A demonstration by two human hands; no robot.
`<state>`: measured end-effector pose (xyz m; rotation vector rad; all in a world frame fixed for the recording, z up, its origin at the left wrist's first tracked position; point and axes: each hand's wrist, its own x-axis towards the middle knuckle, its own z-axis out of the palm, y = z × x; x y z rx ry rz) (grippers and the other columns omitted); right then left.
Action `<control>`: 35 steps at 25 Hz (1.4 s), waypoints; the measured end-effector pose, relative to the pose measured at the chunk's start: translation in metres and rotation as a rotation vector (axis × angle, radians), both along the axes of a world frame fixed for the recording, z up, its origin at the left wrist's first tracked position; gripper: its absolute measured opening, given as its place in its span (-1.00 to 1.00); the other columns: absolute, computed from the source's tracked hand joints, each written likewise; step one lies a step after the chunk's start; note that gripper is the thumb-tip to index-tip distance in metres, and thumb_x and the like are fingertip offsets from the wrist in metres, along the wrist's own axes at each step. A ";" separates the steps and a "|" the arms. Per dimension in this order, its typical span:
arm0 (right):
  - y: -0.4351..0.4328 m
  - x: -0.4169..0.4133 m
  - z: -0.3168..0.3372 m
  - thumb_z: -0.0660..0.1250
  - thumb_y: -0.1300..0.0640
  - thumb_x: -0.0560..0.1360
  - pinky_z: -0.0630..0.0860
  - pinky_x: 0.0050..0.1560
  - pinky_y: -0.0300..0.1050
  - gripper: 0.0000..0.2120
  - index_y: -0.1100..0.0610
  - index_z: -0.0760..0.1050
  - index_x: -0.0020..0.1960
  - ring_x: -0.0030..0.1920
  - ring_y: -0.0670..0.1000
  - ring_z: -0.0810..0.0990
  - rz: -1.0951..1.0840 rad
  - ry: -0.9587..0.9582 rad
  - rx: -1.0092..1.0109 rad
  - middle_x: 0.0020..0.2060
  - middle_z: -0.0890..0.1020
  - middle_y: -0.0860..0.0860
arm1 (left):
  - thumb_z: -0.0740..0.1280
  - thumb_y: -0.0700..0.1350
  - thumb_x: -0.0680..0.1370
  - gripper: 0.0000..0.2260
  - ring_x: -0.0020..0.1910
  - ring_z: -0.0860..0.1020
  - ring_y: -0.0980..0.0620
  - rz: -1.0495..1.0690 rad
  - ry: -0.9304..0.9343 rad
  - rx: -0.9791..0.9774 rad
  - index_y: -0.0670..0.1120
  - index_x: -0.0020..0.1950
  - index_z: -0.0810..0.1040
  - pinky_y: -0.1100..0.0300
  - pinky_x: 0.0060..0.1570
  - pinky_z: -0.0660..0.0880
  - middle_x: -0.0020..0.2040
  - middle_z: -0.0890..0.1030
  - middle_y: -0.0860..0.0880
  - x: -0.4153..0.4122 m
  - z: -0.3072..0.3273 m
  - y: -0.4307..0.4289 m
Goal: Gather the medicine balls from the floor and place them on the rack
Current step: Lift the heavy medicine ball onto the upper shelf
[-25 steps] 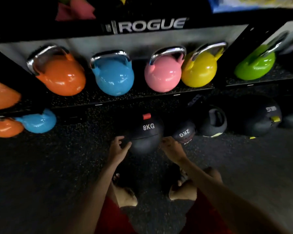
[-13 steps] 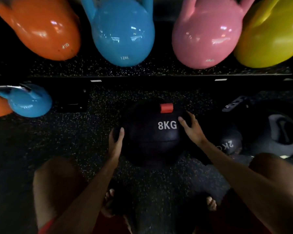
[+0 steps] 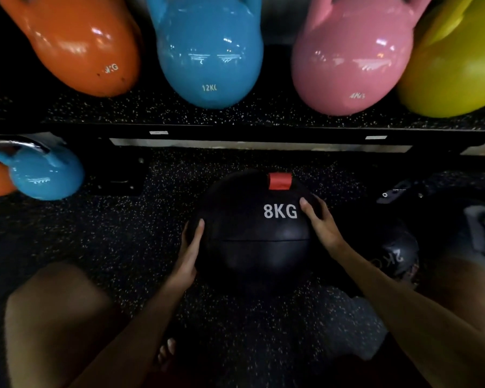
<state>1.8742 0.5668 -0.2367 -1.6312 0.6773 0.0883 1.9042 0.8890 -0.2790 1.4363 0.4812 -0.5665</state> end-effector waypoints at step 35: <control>0.025 -0.118 0.759 0.34 -0.28 0.50 0.48 0.32 -0.22 -0.41 0.06 0.49 0.38 0.23 -0.14 0.57 -0.243 -0.616 -0.145 0.22 0.62 -0.09 | 0.49 0.35 0.33 -0.36 0.27 0.59 0.05 0.076 -0.478 -0.141 0.20 0.37 0.53 0.07 0.25 0.49 0.27 0.63 0.09 -0.069 0.799 -0.004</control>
